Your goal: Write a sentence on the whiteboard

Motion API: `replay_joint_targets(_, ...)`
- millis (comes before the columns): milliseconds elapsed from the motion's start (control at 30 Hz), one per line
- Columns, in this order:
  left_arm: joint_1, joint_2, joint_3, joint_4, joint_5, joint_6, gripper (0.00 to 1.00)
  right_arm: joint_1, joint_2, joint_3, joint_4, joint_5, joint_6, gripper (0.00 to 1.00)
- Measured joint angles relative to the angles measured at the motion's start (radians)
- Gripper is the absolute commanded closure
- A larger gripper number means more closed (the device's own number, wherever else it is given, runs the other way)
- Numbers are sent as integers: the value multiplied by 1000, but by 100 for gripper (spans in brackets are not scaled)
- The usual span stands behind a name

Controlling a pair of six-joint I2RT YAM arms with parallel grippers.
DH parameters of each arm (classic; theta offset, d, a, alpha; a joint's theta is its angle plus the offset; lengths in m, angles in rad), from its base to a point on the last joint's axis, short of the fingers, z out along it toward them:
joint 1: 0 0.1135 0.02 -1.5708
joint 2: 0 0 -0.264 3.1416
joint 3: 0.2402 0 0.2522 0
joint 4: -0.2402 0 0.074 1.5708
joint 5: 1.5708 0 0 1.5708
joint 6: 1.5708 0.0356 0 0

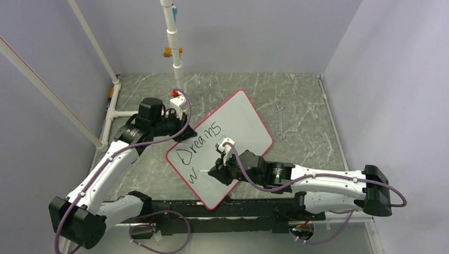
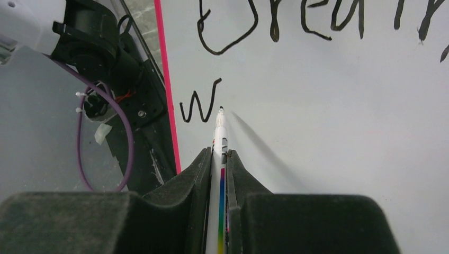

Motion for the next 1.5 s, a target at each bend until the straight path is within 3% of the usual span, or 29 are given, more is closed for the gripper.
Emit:
replay_joint_targets(700, 0, 0, 0, 1, 0, 0, 100, -13, 64, 47, 24, 33, -18, 100)
replay_joint_targets(1500, 1, 0, -2, 3, -2, 0, 100, -13, 79, 24, 23, -35, 20, 100)
